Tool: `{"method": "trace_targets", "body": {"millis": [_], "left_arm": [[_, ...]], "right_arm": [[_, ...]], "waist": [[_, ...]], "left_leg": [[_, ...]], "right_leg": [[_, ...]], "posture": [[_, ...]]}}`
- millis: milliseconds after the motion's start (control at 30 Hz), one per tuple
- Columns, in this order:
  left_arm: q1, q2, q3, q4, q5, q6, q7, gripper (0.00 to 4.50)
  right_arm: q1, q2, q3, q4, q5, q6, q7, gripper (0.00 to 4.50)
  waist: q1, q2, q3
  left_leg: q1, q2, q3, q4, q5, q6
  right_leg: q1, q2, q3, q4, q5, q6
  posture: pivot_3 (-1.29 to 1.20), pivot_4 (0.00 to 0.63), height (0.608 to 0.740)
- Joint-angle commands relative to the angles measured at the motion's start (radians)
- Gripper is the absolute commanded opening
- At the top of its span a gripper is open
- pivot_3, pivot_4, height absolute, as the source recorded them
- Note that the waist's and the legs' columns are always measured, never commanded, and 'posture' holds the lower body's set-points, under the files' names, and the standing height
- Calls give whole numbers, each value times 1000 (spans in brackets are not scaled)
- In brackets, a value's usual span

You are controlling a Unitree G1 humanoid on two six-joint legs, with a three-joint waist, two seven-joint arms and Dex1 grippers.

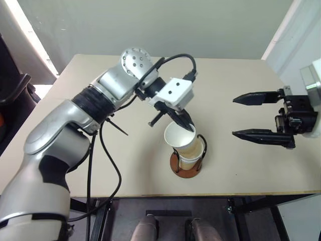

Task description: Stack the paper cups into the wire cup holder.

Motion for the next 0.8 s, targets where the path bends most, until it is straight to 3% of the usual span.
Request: {"method": "trace_targets", "body": {"millis": [33,233,500,567,800], "left_arm": [[1,-26,57,4,28,12,-41,1269],[28,-85,173,50,126,12,-41,3415],[76,-130,344,19,228,96,34,3415],[99,-84,383,-4,252,129,0,3415],[316,227,550,-225,228,334,-22,3415]], "right_arm": [[-12,-7,-5,-3,-15,-34,7,4500],[-44,14,57,22,-43,-71,25,4500],[-137,62,170,120,-127,-139,96,4500],[-149,68,182,129,-123,-133,122,4500],[-141,26,267,221,-236,-196,277,4500]], "waist": [[0,0,0],[1,0,0],[4,0,0],[5,0,0],[-17,2,-1]], "left_leg": [[0,0,0,0,0,0],[1,-1,0,1,0,0],[1,-1,0,1,0,0],[1,-1,0,2,0,1],[3,-1,0,-1,2,-3]], "right_leg": [[0,-1,0,0,0,0],[1,-1,0,0,0,1],[1,0,0,0,0,2],[2,-1,0,0,0,3],[1,2,1,0,-1,1]], "posture": [[0,150,740],[0,150,740],[0,150,740],[0,150,740],[0,150,740]]}}
